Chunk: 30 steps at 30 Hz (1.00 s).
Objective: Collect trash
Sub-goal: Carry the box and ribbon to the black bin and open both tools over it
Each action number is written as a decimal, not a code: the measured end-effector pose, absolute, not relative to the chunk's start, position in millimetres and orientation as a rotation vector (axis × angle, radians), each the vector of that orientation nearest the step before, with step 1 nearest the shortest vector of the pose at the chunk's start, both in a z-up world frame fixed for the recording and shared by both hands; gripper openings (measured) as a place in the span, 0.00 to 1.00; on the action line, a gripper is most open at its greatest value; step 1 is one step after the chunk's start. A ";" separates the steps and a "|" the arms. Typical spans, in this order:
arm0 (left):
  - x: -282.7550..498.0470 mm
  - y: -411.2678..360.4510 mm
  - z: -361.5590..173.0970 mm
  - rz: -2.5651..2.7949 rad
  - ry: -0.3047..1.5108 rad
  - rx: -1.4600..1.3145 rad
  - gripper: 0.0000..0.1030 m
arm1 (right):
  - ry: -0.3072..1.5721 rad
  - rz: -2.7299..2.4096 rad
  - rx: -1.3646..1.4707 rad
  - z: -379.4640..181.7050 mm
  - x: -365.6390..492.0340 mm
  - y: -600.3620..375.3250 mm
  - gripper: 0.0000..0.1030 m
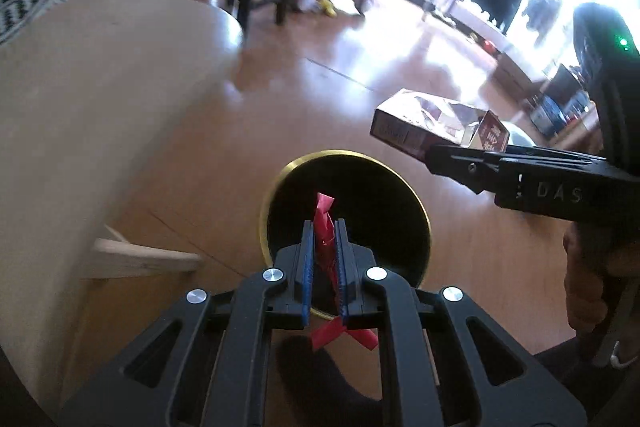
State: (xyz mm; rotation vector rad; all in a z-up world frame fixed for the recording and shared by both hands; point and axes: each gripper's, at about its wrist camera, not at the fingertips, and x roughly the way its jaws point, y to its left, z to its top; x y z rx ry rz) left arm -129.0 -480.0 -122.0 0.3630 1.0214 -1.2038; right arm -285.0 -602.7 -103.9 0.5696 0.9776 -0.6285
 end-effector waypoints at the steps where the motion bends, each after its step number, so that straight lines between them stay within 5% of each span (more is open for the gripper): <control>1: -133.7 -486.9 -130.0 -1.208 1.026 0.383 0.09 | 0.990 -0.639 0.587 -111.3 -292.0 -608.4 0.58; 19: -124.3 -520.2 -156.3 -1.182 1.045 0.404 0.11 | 0.991 -0.649 0.609 -113.2 -293.2 -618.5 0.59; 20: -127.3 -518.3 -155.3 -1.180 1.041 0.411 0.14 | 0.987 -0.653 0.605 -111.9 -294.2 -617.6 0.61; 24: -130.8 -508.9 -144.8 -1.173 1.009 0.415 0.61 | 0.957 -0.658 0.592 -100.7 -288.9 -615.1 0.68; 30: -123.0 -474.4 -105.4 -1.170 0.966 0.375 0.76 | 0.881 -0.641 0.544 -67.5 -269.1 -595.7 0.73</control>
